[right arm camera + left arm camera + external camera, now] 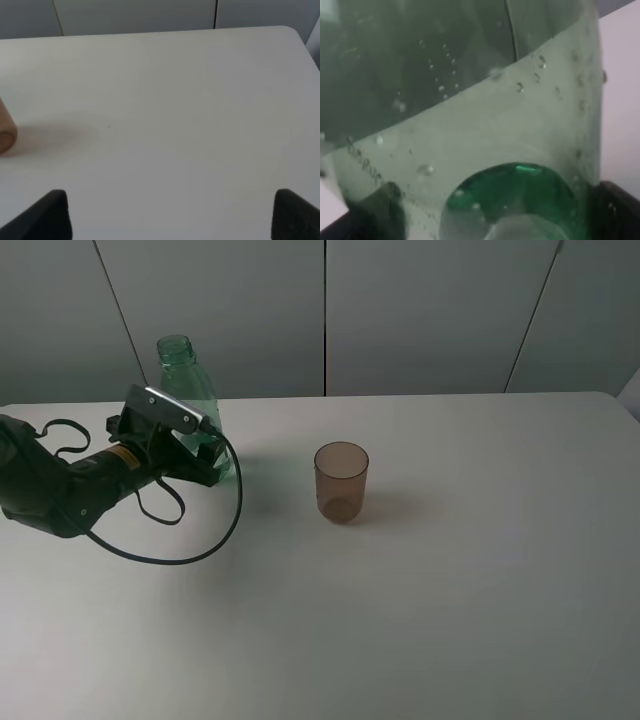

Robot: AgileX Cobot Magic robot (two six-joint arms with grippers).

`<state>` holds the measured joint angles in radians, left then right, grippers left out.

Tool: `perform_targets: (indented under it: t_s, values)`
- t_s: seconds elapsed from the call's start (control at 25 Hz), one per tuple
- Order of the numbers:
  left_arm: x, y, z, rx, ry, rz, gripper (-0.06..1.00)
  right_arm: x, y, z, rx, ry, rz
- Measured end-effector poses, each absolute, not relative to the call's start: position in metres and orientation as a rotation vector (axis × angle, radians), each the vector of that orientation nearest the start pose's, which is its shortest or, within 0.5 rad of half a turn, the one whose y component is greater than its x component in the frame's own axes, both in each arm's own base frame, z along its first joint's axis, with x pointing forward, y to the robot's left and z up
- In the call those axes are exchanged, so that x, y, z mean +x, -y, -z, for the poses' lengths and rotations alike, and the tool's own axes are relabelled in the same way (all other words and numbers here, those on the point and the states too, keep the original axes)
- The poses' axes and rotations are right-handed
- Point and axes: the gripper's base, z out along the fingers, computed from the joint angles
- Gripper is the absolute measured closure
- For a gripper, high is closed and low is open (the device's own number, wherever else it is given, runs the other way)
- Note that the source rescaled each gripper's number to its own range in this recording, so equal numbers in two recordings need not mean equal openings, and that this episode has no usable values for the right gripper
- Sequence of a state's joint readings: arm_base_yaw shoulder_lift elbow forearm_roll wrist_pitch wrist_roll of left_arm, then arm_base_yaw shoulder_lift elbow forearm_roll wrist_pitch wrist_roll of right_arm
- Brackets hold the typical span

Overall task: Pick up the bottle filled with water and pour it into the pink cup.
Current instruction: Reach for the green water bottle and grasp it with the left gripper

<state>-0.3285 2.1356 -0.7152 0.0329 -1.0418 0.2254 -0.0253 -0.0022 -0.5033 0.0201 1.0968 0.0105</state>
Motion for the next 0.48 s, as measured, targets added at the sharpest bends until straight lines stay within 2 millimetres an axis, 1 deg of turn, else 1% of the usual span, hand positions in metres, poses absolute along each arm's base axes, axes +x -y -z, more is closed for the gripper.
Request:
perform_targets:
  t_s: [0.24,0.48]
  values:
    - [0.339,0.119,-0.075,0.520,-1.766,0.111,-0.03,-0.007,-0.002,-0.275,0.036,-2.074,-0.015]
    - [0.344,0.121,-0.067,0.527,-1.770,0.117,-0.03,-0.007,-0.002,-0.275,0.036,-2.074,-0.015]
